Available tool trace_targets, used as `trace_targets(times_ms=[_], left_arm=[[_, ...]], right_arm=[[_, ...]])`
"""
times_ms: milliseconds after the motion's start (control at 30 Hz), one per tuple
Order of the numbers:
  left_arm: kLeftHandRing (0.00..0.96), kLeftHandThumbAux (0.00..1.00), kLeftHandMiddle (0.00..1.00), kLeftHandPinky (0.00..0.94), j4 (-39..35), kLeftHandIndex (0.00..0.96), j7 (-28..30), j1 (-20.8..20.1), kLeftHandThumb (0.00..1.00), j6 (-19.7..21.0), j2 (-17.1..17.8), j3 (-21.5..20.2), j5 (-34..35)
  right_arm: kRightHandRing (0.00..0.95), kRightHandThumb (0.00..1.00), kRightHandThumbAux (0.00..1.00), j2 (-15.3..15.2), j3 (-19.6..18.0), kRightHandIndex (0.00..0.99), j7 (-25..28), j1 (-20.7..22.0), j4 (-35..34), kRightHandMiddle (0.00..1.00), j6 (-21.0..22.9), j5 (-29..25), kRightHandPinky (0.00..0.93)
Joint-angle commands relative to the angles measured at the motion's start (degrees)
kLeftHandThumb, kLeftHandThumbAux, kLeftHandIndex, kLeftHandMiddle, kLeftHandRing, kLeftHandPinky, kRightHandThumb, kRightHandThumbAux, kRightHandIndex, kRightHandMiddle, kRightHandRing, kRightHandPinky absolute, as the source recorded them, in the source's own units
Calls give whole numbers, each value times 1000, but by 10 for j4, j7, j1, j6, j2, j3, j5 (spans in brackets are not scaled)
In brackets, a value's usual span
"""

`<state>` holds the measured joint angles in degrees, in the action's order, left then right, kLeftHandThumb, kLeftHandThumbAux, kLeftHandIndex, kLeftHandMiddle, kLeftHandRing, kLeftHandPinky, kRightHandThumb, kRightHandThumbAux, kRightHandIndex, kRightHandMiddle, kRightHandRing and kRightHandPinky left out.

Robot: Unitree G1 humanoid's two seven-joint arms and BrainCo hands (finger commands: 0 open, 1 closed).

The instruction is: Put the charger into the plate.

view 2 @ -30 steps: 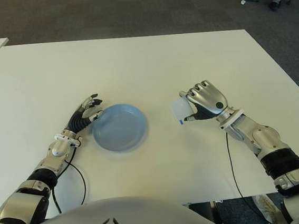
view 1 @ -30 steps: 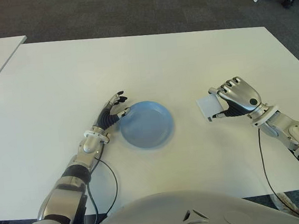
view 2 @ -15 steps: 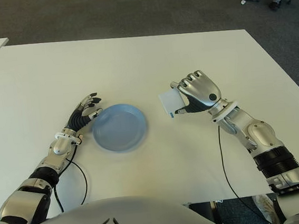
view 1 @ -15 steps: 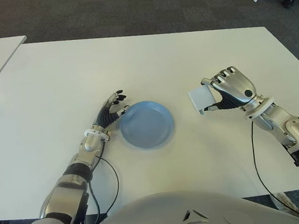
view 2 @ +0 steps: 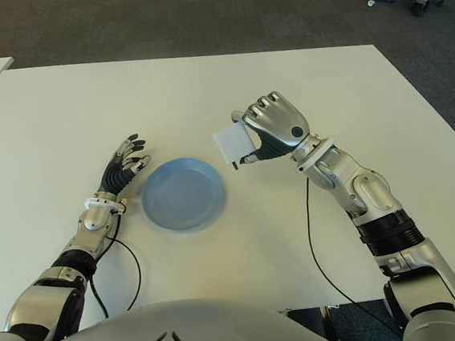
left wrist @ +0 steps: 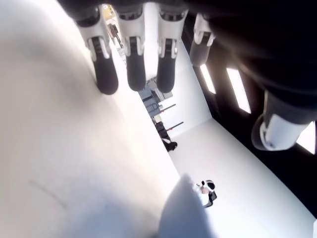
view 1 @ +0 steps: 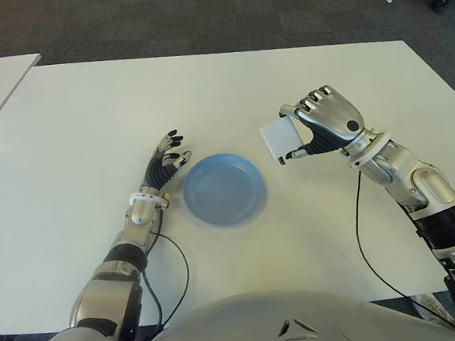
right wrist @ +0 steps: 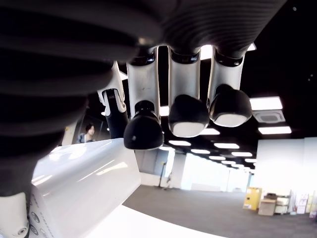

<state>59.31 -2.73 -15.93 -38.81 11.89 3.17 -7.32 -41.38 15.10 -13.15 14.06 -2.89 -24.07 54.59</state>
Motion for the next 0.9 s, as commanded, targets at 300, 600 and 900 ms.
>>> trace_targets(times_ms=[300, 600, 900], left_arm=[[95, 522, 101, 85, 39, 29, -7, 32, 0, 79, -49, -61, 63], [85, 571, 91, 96, 33, 23, -42, 32, 0, 73, -73, -93, 79], [94, 583, 97, 112, 30, 32, -44, 31, 0, 64, -83, -106, 82]], right_arm=[[875, 743, 708, 33, 19, 441, 65, 26, 22, 870, -12, -28, 879], [869, 738, 708, 55, 30, 441, 114, 43, 34, 863, -6, -38, 882], [868, 737, 709, 83, 37, 441, 130, 53, 56, 860, 6, -35, 881]])
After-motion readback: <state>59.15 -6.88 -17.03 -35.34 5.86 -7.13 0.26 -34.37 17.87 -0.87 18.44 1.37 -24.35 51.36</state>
